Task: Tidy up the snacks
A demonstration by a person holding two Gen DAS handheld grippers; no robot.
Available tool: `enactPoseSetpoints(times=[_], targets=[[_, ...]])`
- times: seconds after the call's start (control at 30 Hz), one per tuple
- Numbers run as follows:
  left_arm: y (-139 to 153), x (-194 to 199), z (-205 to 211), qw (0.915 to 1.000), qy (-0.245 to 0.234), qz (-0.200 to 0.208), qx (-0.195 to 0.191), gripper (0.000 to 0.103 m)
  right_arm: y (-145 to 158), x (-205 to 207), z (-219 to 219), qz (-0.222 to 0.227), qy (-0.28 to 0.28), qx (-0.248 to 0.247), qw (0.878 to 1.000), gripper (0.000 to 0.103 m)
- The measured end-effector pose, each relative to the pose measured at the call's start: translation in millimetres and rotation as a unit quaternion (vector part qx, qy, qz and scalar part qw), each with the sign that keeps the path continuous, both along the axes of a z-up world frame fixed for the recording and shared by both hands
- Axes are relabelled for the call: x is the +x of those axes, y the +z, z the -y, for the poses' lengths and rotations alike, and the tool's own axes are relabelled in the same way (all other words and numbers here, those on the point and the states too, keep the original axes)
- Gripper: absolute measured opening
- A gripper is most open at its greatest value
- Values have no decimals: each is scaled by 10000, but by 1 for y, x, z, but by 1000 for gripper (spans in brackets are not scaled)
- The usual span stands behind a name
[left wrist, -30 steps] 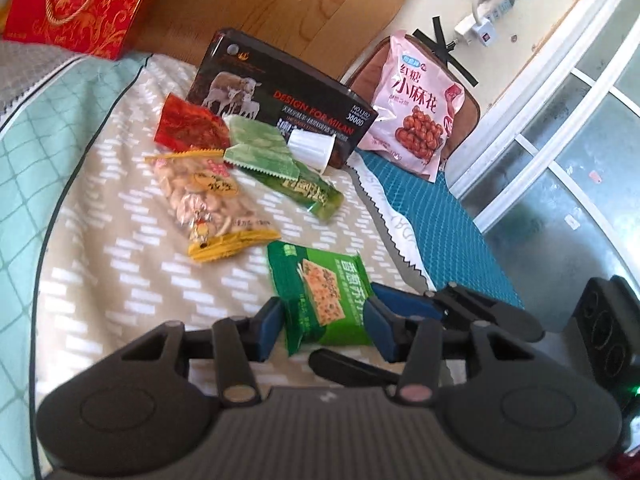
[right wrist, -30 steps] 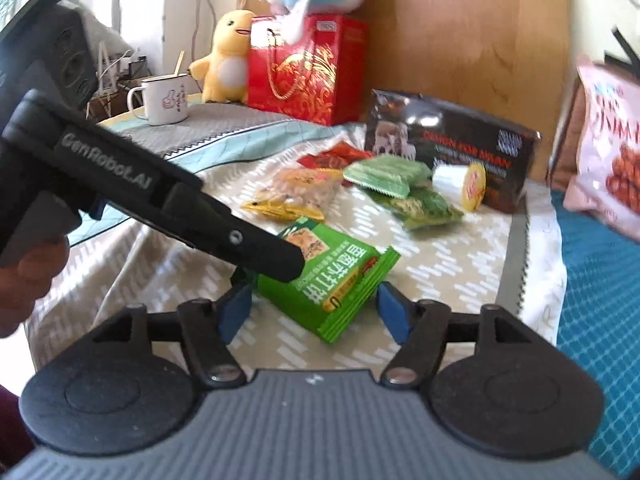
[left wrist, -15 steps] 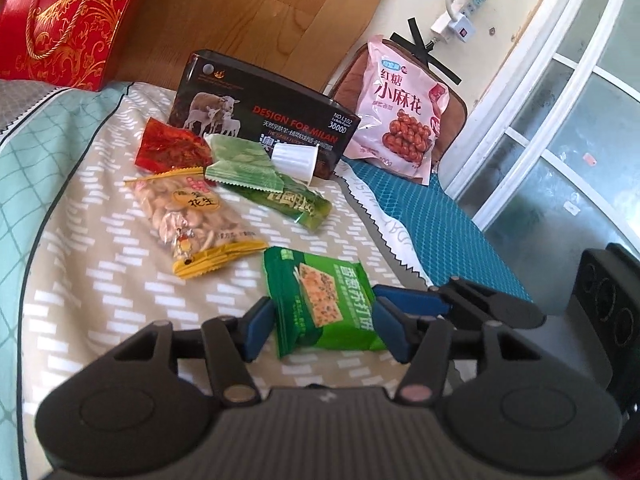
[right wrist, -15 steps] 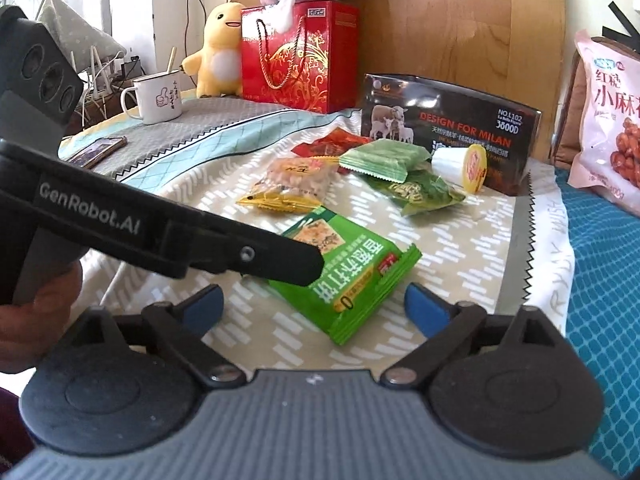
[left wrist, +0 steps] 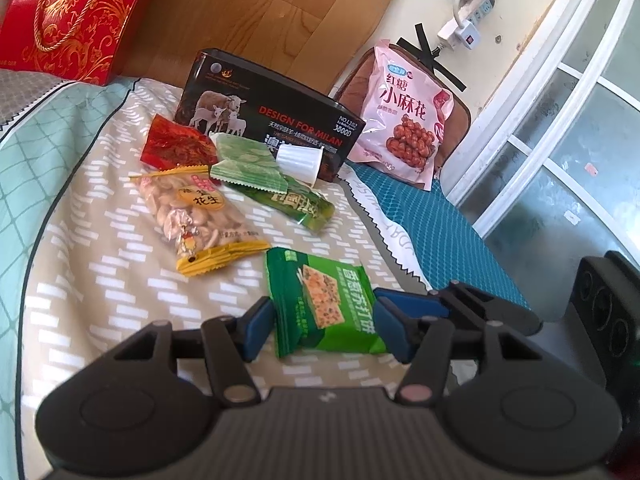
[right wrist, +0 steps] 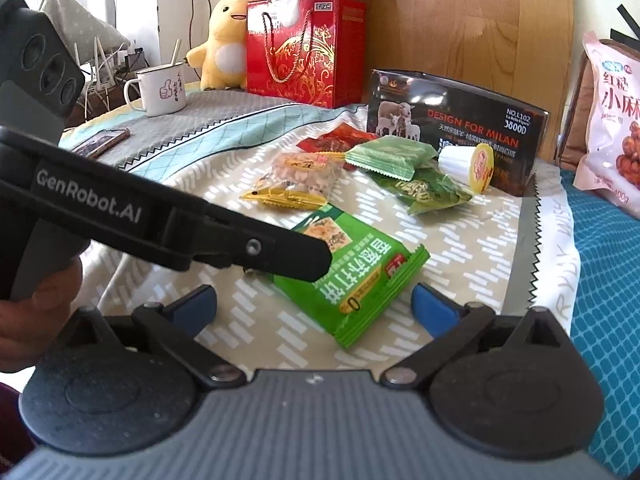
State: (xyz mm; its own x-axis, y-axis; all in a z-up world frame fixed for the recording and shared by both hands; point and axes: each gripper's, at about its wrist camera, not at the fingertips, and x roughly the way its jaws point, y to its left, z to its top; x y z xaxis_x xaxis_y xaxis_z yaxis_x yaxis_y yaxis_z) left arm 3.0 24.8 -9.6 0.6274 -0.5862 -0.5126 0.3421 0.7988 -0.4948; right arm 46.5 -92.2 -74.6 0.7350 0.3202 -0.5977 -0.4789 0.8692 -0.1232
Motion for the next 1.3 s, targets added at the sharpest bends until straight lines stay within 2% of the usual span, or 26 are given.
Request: enactPoseSetpoints(times=[0.33, 1.3], targets=[[-1, 0, -3, 10000, 5, -9, -53, 57, 0, -1, 2, 29, -62, -28, 10000, 103], [-2, 2, -4, 9995, -225, 63, -224, 74, -1, -14, 12, 173, -408, 85, 9990, 103]])
